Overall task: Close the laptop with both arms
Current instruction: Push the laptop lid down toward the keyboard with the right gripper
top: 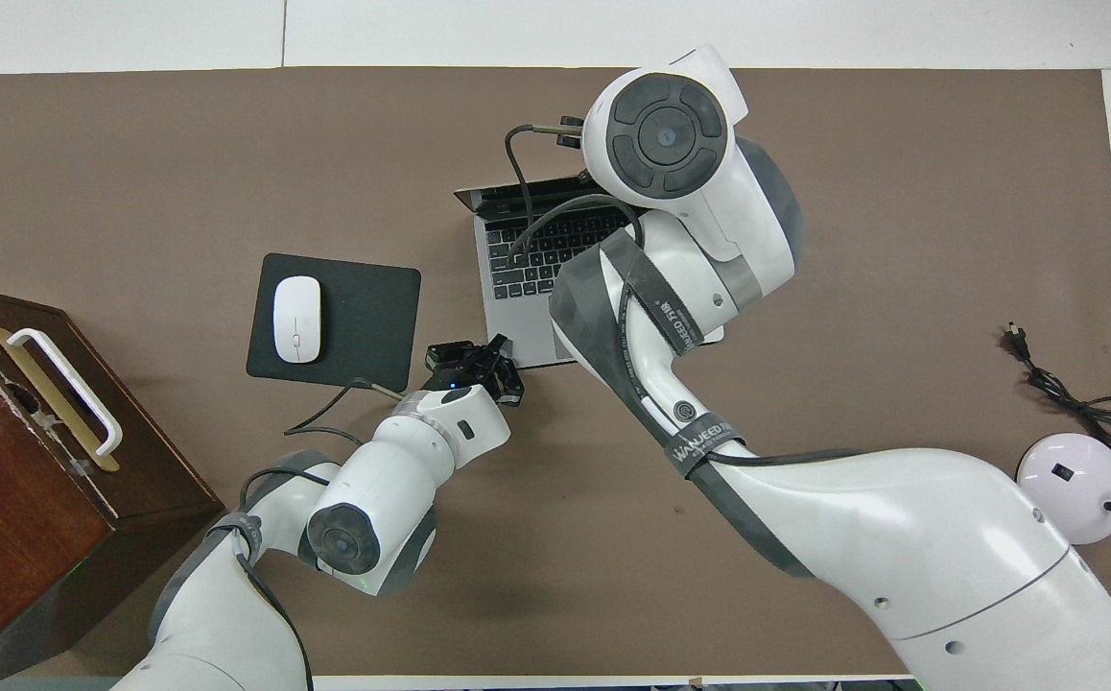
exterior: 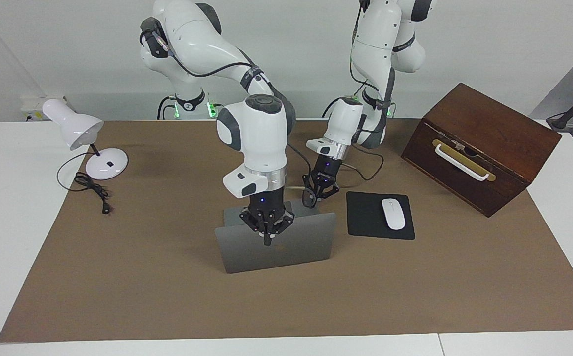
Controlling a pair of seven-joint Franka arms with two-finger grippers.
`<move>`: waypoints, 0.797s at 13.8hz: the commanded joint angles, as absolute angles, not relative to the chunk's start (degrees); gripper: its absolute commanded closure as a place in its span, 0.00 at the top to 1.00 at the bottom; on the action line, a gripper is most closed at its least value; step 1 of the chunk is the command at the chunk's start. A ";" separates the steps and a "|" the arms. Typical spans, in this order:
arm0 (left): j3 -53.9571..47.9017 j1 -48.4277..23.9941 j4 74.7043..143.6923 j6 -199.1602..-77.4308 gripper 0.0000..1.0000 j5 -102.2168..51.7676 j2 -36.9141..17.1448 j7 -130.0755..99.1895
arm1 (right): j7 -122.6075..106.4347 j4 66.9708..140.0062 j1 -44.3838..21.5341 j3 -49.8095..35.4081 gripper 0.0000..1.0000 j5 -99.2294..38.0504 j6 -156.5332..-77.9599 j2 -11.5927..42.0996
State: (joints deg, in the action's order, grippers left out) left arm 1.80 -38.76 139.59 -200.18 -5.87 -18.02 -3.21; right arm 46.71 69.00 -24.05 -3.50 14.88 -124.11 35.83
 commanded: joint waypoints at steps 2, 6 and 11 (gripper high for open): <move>2.46 -39.37 138.78 -199.25 0.00 -6.42 -23.55 -2.02 | 43.60 68.82 -23.91 -4.39 0.00 8.02 -120.24 35.77; 2.46 -39.29 138.95 -199.25 0.00 -6.50 -23.55 -2.02 | 40.88 69.08 -23.56 -4.48 0.00 1.34 -117.25 35.86; 2.46 -39.55 139.04 -199.25 0.00 -6.50 -23.55 -2.02 | 39.02 70.93 -23.03 -4.48 0.00 -3.08 -115.76 35.86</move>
